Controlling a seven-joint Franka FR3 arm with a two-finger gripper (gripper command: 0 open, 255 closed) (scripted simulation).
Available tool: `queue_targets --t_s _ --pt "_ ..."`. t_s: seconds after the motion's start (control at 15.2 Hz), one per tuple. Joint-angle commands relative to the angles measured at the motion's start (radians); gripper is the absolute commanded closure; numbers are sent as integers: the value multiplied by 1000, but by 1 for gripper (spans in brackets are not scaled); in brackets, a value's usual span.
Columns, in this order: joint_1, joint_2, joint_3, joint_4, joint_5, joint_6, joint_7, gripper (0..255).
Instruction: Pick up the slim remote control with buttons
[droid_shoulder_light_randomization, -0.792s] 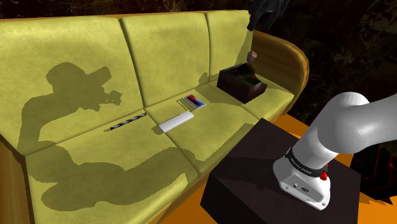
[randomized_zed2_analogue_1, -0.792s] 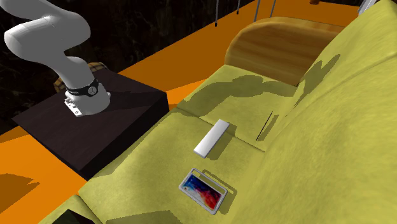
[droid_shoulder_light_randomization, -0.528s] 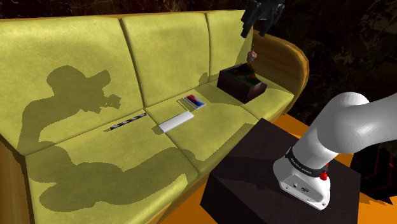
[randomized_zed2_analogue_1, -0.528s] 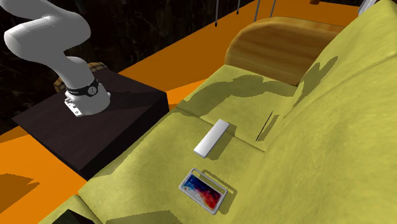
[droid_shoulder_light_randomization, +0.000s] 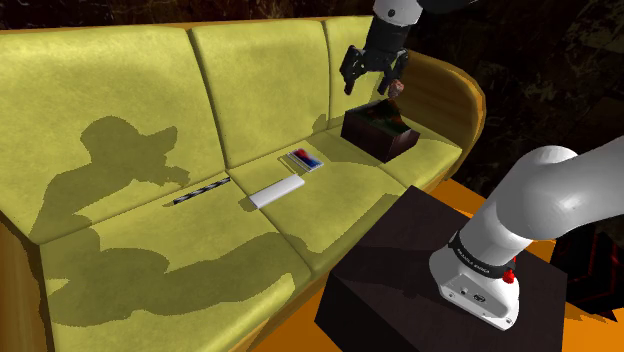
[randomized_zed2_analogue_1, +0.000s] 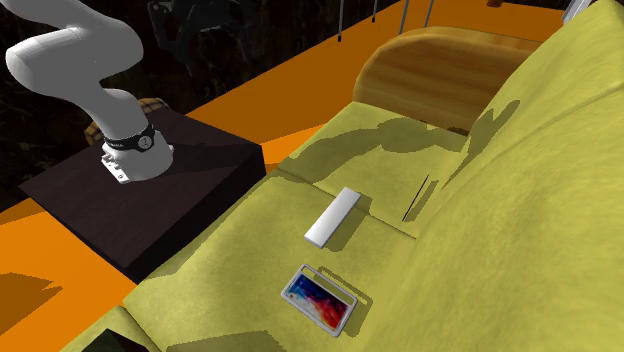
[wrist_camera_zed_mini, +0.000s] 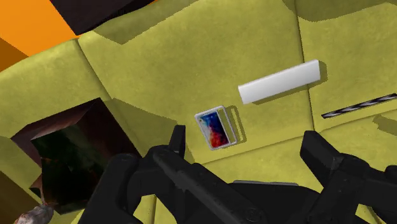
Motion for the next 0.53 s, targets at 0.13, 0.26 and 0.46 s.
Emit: queue_targets --t_s 0.13,0.26,0.46 --pt "-22 105 77 -29 18 111 170 0" --pt "-36 166 113 -31 21 164 252 0" --pt "-59 270 163 -23 13 240 379 0"
